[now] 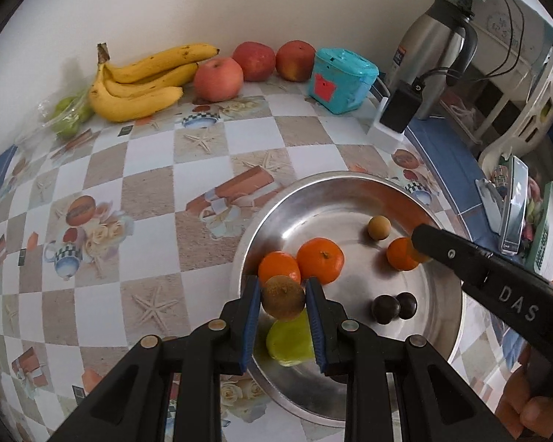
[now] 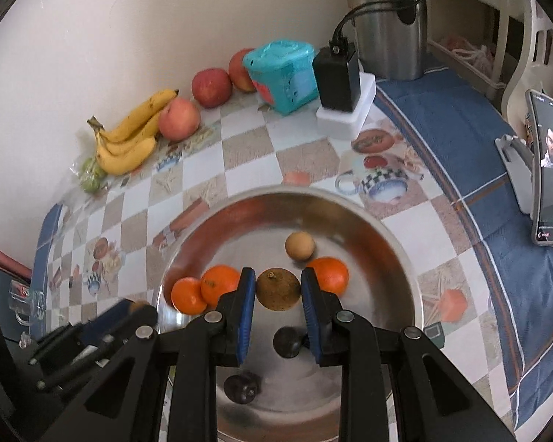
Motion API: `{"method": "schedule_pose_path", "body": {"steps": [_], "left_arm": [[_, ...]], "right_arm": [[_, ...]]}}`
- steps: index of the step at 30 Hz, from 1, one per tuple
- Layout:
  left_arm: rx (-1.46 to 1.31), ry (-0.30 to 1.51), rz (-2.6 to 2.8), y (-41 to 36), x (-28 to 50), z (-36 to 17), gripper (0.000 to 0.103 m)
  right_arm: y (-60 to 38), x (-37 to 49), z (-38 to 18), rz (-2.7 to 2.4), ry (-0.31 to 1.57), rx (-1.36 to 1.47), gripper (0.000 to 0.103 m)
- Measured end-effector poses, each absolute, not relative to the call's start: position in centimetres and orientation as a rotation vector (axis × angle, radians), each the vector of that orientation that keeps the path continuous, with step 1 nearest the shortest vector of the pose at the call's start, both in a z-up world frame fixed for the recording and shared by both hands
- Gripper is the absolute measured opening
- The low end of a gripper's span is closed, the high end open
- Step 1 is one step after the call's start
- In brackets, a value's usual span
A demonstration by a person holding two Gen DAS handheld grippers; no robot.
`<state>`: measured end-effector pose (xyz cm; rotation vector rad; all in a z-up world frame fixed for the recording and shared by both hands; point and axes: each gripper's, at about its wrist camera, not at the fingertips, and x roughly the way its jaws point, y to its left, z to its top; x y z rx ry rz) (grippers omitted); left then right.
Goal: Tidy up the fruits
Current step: 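Carry both brown fruits over the steel bowl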
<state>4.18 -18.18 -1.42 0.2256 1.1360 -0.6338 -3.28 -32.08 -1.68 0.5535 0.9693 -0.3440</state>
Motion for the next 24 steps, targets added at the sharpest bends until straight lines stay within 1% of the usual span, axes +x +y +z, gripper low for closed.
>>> {"method": "schedule_pose_path", "body": {"steps": [7, 20, 24], "left_arm": [[0.221, 1.162, -0.613, -18.0, 4.7, -2.3, 0.027], [0.193, 1.231, -0.569, -17.4, 5.5, -3.8, 0.027], [0.196, 1.227, -0.562, -17.3, 5.5, -3.7, 0.028]], "right_arm": [[-31.7, -2.7, -1.9, -0.325, 0.962, 0.529, 0.026], [-30.2, -1.5, -4.2, -0.297, 1.063, 0.477, 0.027], [-30.0, -1.4, -4.4, -0.296, 1.076, 0.471, 0.027]]}}
